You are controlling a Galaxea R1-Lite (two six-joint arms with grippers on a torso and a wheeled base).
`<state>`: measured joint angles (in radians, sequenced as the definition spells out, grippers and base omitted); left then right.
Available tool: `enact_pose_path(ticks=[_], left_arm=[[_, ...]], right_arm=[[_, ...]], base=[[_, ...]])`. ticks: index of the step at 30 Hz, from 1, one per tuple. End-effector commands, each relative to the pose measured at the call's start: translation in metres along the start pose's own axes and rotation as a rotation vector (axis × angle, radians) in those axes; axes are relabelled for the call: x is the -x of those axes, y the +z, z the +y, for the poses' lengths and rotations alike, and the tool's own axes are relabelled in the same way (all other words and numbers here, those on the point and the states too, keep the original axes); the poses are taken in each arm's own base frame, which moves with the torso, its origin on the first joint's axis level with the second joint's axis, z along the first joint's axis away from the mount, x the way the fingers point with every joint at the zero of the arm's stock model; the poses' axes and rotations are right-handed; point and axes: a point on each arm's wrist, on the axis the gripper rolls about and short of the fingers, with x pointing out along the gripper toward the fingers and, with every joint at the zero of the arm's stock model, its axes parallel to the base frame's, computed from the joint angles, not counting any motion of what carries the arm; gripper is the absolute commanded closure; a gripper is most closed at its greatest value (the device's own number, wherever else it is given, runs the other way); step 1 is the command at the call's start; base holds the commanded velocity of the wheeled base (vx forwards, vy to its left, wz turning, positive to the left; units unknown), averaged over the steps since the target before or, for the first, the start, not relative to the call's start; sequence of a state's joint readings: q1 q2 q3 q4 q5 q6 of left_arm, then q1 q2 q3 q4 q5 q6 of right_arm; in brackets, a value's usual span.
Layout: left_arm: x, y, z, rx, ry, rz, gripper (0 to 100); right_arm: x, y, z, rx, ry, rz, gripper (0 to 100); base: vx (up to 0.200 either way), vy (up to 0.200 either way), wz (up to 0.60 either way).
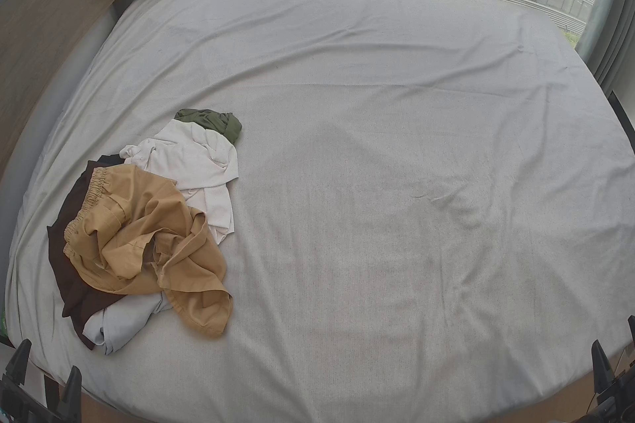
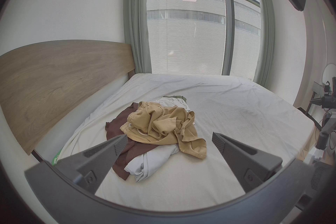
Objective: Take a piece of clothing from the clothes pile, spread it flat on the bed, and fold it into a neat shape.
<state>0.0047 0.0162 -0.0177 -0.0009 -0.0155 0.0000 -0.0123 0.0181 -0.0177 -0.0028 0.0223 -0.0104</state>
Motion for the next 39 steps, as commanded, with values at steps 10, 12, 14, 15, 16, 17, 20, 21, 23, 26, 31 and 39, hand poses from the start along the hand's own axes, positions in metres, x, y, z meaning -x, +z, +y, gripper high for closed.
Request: enact_pose_path(ticks=[10,12,14,15,16,17,20,21,23,26,31,39], left_arm=[[0.0,-0.005,0.0,0.0,0.002,0.002,0],[0.0,-0.005,0.0,-0.001,0.002,0.002,0],[0.0,-0.005,0.0,-0.001,0.002,0.002,0],[0.0,-0.005,0.0,-0.001,0.002,0.002,0],[0.0,-0.005,0.0,-0.001,0.002,0.002,0],[0.0,-0.005,0.0,-0.001,0.002,0.002,0],[0.0,-0.005,0.0,-0.001,0.002,0.002,0],[0.0,-0.005,0.0,-0.001,0.002,0.002,0],[0.0,-0.005,0.0,-0.001,0.002,0.002,0],[0.0,-0.005,0.0,-0.001,0.002,0.002,0],[0.0,-0.005,0.0,-0.001,0.002,0.002,0],[0.0,-0.005,0.0,-0.002,0.002,0.001,0]], right_arm=[[0.003,0.018,0.001,0.021,0.017,-0.185,0],[0.0,0.01,0.001,0.022,0.037,-0.138,0],[0.0,0.011,0.001,0.02,0.062,-0.118,0],[-0.001,0.016,0.001,0.02,0.069,-0.111,0],[-0.002,0.022,0.001,0.02,0.077,-0.1,0],[-0.005,0.032,0.001,0.018,0.09,-0.085,0],[-0.017,0.055,0.001,0.016,0.132,-0.043,0],[-0.02,0.059,0.001,0.016,0.143,-0.035,0],[-0.034,0.068,0.002,0.01,0.174,0.009,0],[-0.056,0.075,0.004,0.005,0.21,0.064,0],[-0.094,0.092,0.009,0.003,0.243,0.102,0],[-0.141,0.105,0.028,0.011,0.35,0.2,0]], base=[[0.0,0.0,0.0],[0.0,0.0,0.0],[0.0,0.0,0.0],[0.0,0.0,0.0],[0.0,0.0,0.0],[0.0,0.0,0.0],[0.0,0.0,0.0],[0.0,0.0,0.0],[0.0,0.0,0.0],[0.0,0.0,0.0],[0.0,0.0,0.0],[0.0,0.0,0.0]])
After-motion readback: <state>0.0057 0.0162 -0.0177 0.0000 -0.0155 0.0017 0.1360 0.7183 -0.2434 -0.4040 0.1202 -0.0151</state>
